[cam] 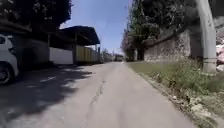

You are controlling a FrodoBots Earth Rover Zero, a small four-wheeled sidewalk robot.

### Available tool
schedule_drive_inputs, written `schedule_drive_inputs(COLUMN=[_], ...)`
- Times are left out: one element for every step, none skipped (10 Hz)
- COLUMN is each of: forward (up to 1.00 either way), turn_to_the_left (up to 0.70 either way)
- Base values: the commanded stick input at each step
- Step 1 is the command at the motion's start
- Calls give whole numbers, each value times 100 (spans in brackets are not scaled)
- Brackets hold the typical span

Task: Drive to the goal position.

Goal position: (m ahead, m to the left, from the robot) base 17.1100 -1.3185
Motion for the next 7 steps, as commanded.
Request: schedule_drive_inputs(forward=[85,85,85,85,85,85,85], turn_to_the_left=[0,0,0,0,0,0,0])
